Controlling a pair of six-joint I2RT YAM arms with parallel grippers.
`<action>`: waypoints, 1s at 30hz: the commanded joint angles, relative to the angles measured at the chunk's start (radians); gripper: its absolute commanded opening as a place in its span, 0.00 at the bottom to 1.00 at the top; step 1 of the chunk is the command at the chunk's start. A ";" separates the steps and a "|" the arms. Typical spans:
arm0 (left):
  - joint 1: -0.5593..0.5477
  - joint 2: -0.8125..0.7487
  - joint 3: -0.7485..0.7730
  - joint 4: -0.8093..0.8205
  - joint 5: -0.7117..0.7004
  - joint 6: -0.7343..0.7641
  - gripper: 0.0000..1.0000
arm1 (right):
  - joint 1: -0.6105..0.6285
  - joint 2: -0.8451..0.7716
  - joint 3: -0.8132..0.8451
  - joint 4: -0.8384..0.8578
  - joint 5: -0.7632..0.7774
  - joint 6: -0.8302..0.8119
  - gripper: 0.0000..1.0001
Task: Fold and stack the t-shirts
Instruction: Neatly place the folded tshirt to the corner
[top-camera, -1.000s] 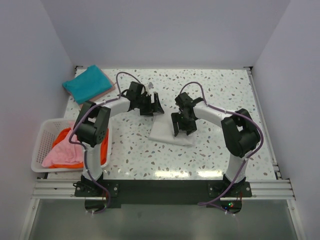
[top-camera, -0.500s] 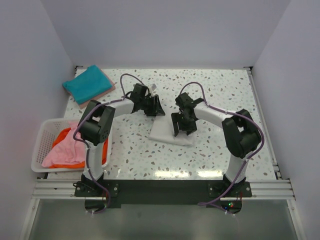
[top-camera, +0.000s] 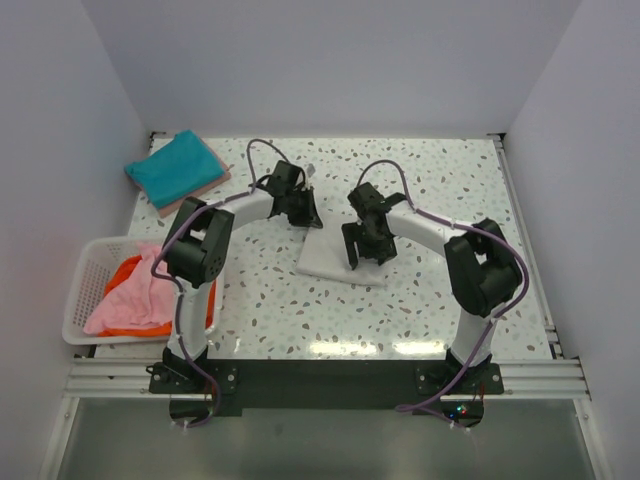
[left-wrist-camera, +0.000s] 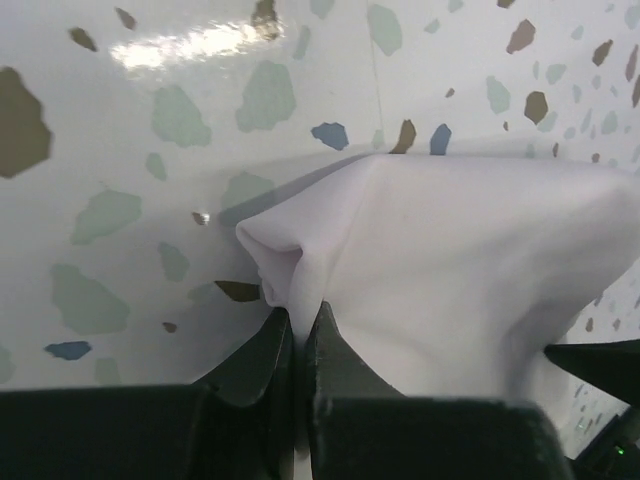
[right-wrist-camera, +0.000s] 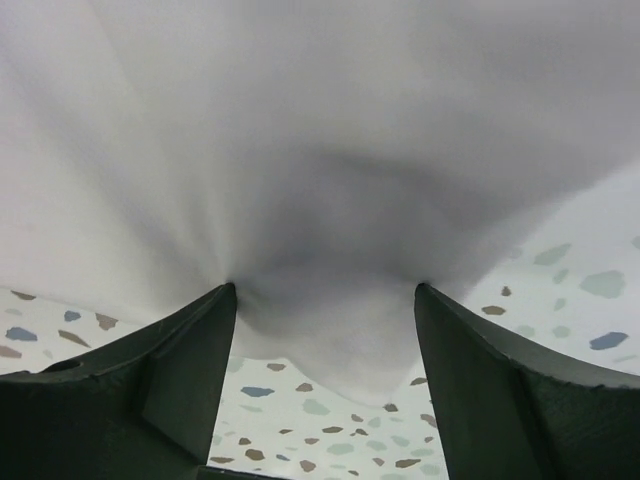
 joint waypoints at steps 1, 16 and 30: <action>0.043 -0.080 0.064 -0.072 -0.144 0.089 0.00 | -0.003 -0.063 0.069 -0.078 0.127 -0.028 0.76; 0.147 -0.102 0.394 -0.288 -0.394 0.286 0.00 | -0.142 -0.106 0.236 -0.103 0.109 -0.028 0.85; 0.292 -0.023 0.679 -0.342 -0.410 0.334 0.00 | -0.189 -0.020 0.322 -0.090 0.104 -0.085 0.85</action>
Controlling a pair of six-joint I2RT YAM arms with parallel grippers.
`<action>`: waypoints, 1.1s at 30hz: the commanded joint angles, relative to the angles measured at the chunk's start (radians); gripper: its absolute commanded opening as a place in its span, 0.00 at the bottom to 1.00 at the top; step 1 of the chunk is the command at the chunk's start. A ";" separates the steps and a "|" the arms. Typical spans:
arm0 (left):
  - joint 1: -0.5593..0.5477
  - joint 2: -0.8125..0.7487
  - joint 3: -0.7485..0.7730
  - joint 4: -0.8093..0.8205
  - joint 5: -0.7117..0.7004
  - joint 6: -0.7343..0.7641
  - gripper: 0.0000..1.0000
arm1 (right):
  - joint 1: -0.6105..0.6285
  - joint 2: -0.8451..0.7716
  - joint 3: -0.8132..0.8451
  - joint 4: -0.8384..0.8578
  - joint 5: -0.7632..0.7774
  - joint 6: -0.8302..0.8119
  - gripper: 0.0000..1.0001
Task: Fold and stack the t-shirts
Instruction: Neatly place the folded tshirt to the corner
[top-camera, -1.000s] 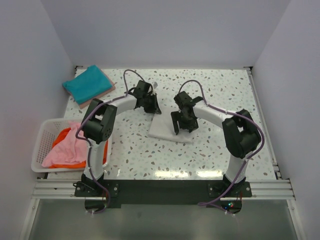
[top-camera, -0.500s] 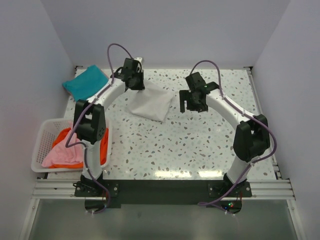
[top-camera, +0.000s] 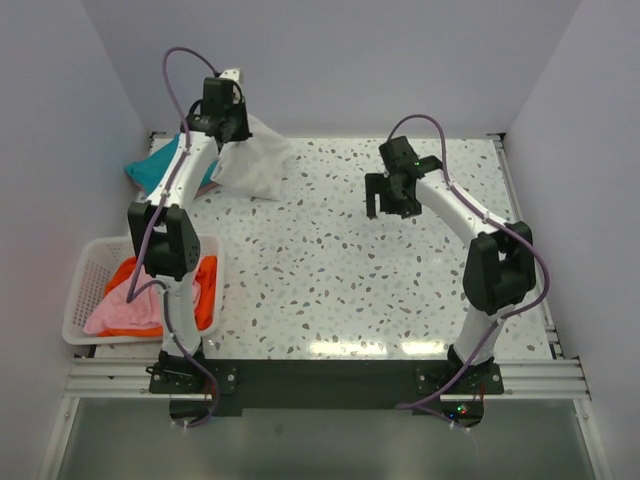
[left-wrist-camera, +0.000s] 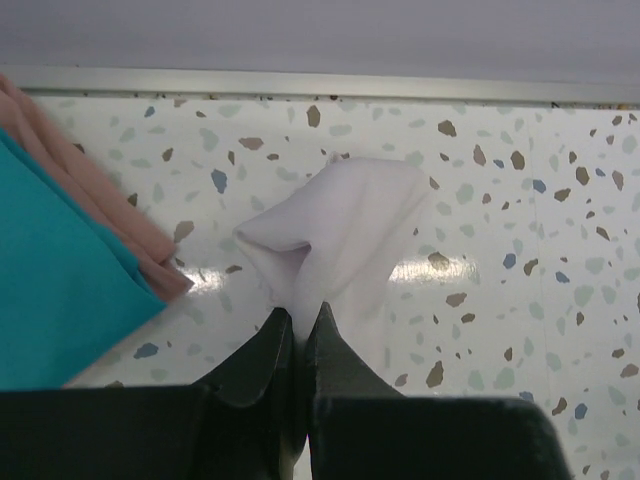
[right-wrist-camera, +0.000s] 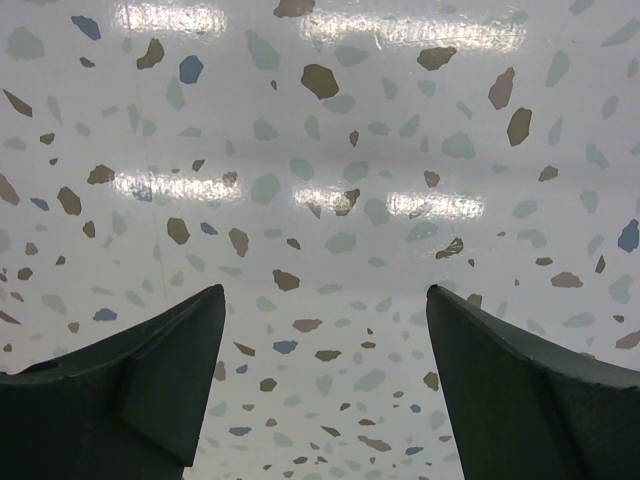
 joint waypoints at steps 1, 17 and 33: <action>0.028 0.016 0.099 -0.013 -0.006 0.032 0.00 | -0.012 0.020 0.052 0.004 -0.002 -0.038 0.85; 0.169 -0.013 0.173 0.010 0.118 -0.050 0.00 | -0.030 0.047 0.037 0.048 -0.066 -0.032 0.85; 0.275 -0.063 0.188 0.044 0.225 -0.142 0.00 | -0.032 0.037 0.011 0.068 -0.089 -0.026 0.85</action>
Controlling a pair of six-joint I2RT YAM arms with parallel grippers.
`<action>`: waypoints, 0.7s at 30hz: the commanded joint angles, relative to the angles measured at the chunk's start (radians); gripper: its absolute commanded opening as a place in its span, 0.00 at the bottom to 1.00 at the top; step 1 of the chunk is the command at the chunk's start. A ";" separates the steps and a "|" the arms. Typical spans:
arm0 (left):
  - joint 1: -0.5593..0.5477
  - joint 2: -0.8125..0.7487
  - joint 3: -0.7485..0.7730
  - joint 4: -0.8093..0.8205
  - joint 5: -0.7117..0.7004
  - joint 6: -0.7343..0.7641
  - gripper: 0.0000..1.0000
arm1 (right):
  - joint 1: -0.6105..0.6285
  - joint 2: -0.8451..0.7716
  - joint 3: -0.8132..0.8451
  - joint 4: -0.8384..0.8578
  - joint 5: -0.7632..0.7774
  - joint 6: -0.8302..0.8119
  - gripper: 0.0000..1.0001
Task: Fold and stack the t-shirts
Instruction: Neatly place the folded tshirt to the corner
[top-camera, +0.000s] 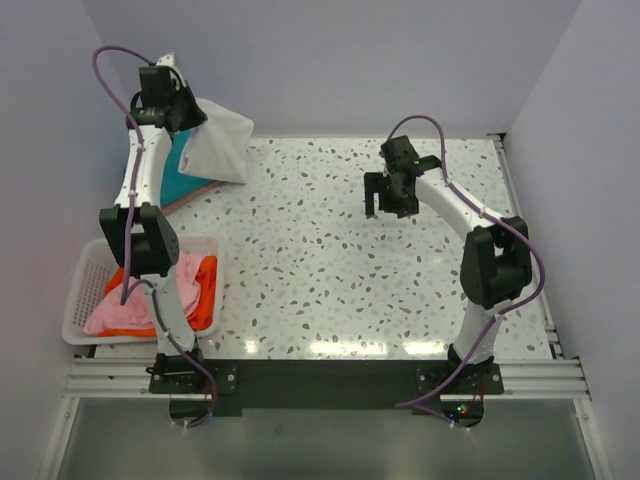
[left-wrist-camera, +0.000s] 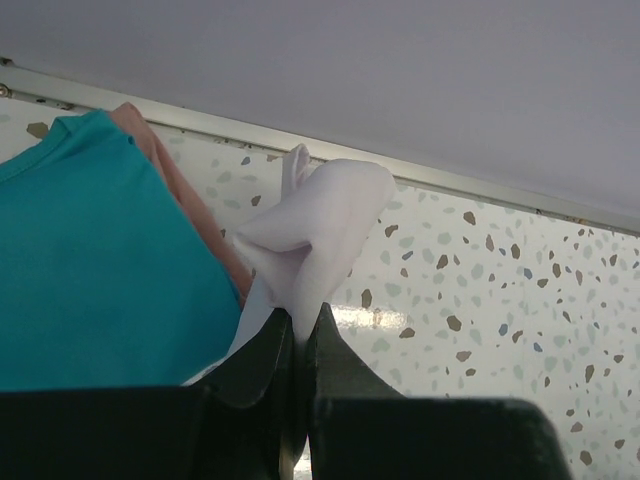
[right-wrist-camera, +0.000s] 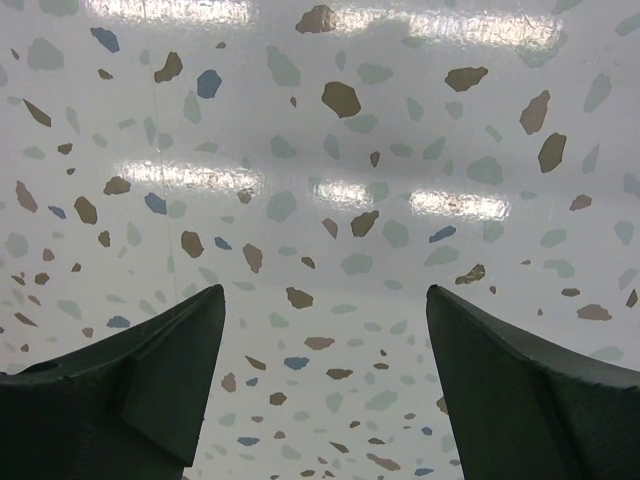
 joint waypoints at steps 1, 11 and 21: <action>0.026 -0.086 0.061 0.082 0.048 -0.046 0.00 | -0.004 -0.015 -0.006 0.032 -0.016 -0.009 0.85; 0.080 -0.098 0.060 0.152 0.055 -0.124 0.00 | -0.004 -0.009 -0.009 0.034 -0.027 -0.007 0.85; 0.132 -0.163 -0.023 0.192 0.029 -0.149 0.00 | -0.004 -0.006 -0.017 0.036 -0.030 -0.009 0.85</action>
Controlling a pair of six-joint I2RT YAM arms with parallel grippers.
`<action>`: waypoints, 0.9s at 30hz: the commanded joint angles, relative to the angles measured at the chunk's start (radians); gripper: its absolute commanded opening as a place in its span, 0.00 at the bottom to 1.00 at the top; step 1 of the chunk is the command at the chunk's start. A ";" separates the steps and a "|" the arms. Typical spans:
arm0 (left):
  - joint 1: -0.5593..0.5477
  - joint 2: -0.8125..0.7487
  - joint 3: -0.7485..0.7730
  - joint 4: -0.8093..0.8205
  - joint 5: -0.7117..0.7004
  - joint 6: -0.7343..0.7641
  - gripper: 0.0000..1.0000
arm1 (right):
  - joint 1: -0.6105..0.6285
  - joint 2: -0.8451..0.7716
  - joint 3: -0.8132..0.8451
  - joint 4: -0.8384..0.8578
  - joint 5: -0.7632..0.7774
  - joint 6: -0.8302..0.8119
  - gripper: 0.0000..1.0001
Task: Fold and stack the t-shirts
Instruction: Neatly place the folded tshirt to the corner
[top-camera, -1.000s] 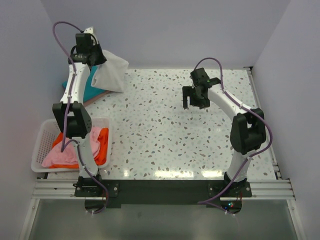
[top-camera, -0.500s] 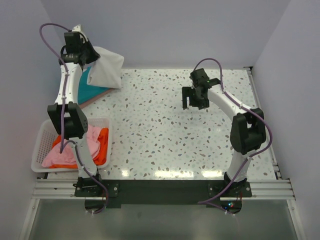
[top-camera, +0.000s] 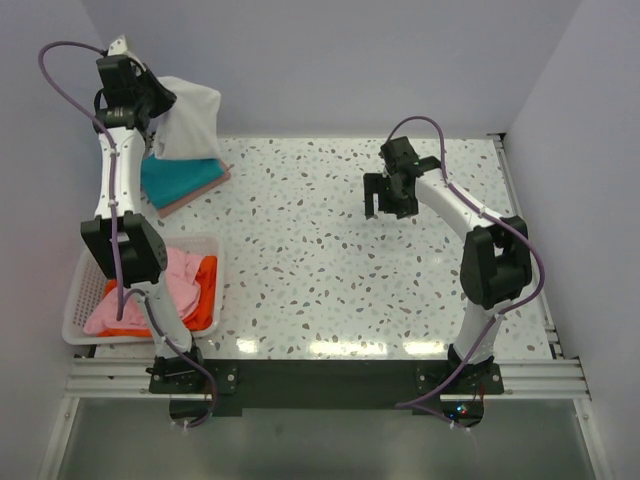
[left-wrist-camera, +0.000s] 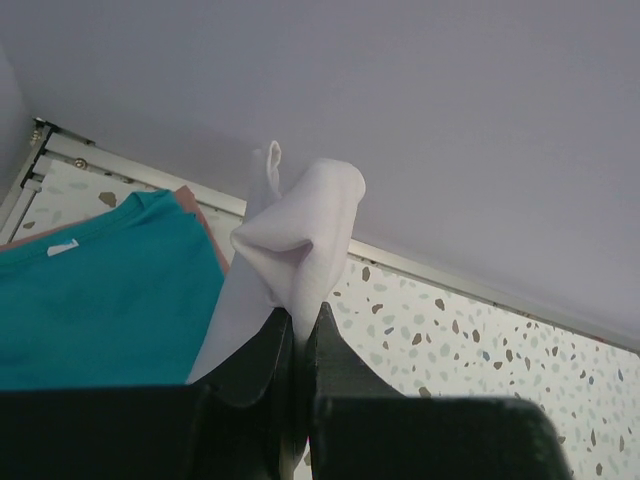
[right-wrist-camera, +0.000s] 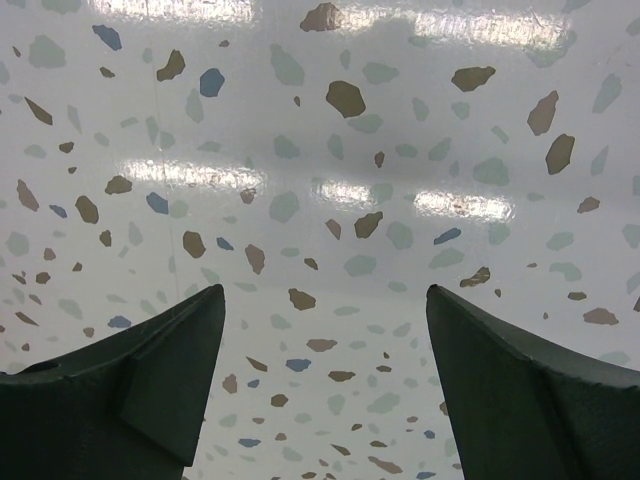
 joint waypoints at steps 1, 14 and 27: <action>0.023 -0.099 -0.029 0.092 -0.009 -0.026 0.00 | -0.004 -0.006 -0.004 0.020 -0.020 -0.009 0.85; 0.040 -0.144 -0.154 0.122 0.010 -0.049 0.00 | -0.004 -0.007 -0.010 0.020 -0.023 -0.007 0.85; 0.042 -0.133 -0.165 0.180 0.063 -0.131 0.00 | -0.003 -0.013 -0.025 0.026 -0.024 -0.009 0.85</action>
